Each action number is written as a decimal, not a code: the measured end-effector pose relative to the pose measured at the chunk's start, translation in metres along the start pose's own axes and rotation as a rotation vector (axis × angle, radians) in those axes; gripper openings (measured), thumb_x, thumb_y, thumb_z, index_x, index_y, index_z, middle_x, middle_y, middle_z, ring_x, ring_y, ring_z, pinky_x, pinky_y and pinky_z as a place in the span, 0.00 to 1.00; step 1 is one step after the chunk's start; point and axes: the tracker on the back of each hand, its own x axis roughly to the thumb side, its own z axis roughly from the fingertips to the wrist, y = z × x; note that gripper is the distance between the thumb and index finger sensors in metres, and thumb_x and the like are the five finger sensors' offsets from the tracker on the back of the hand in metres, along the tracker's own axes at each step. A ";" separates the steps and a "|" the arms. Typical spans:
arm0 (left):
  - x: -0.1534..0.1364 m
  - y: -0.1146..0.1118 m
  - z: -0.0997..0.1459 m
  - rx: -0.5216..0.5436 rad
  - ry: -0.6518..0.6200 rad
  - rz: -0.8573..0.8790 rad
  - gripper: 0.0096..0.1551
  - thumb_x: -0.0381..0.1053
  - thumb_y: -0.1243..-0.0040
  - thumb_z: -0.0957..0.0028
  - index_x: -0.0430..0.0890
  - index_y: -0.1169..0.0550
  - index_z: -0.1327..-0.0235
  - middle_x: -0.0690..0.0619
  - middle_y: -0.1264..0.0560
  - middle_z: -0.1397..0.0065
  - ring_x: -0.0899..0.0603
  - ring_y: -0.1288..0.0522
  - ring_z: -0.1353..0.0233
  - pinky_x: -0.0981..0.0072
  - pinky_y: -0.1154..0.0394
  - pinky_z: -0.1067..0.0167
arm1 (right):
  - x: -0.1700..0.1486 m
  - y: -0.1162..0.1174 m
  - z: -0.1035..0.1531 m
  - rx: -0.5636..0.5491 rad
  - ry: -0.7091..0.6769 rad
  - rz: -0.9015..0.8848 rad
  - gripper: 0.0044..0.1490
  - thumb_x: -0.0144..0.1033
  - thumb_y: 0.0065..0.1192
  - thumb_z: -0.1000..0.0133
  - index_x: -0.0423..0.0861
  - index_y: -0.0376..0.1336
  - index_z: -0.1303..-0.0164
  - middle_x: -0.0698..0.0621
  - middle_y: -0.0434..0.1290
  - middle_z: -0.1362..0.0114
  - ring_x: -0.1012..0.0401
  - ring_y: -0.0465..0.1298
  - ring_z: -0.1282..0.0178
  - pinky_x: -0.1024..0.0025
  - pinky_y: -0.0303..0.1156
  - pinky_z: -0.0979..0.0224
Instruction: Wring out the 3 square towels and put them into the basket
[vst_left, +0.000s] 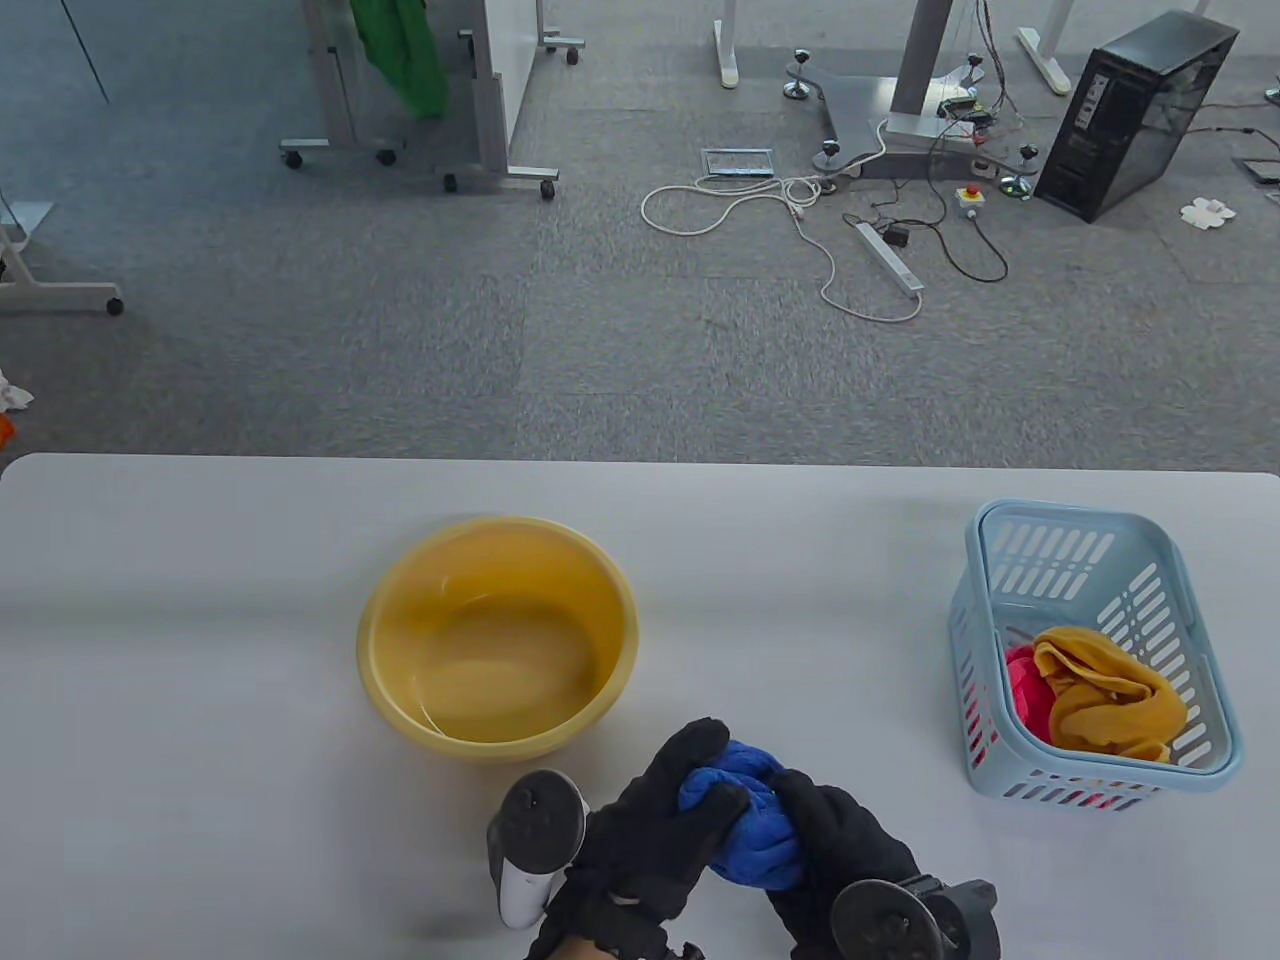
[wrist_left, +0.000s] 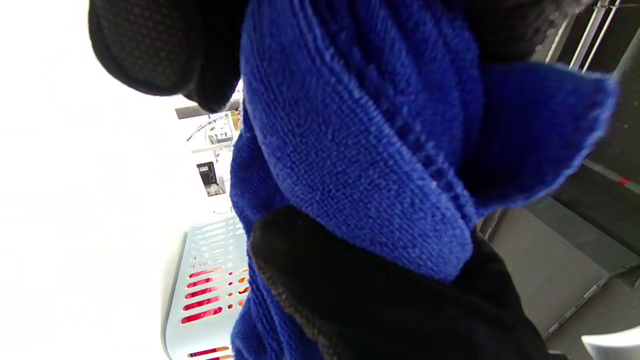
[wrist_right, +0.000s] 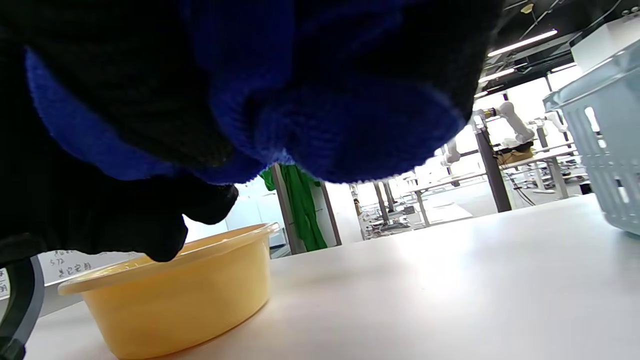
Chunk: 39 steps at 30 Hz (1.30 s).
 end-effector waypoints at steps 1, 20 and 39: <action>0.000 -0.001 0.000 0.001 -0.003 -0.004 0.46 0.70 0.36 0.41 0.51 0.39 0.16 0.36 0.35 0.22 0.26 0.27 0.32 0.38 0.25 0.44 | -0.001 -0.001 0.001 0.004 0.003 0.007 0.52 0.43 0.89 0.53 0.45 0.59 0.24 0.42 0.74 0.35 0.50 0.81 0.49 0.54 0.81 0.43; 0.009 0.017 0.006 0.165 -0.132 -0.379 0.45 0.65 0.34 0.41 0.52 0.39 0.17 0.40 0.43 0.16 0.26 0.42 0.19 0.24 0.44 0.32 | -0.064 -0.065 0.004 -0.036 0.257 -0.035 0.54 0.44 0.87 0.51 0.43 0.55 0.21 0.40 0.72 0.33 0.48 0.80 0.48 0.53 0.80 0.42; 0.006 0.020 0.006 0.148 -0.086 -0.435 0.44 0.63 0.38 0.39 0.50 0.41 0.15 0.39 0.49 0.15 0.26 0.51 0.17 0.22 0.51 0.31 | -0.155 -0.141 -0.015 -0.347 0.613 -0.200 0.61 0.43 0.80 0.44 0.45 0.40 0.16 0.40 0.61 0.25 0.46 0.73 0.36 0.44 0.70 0.28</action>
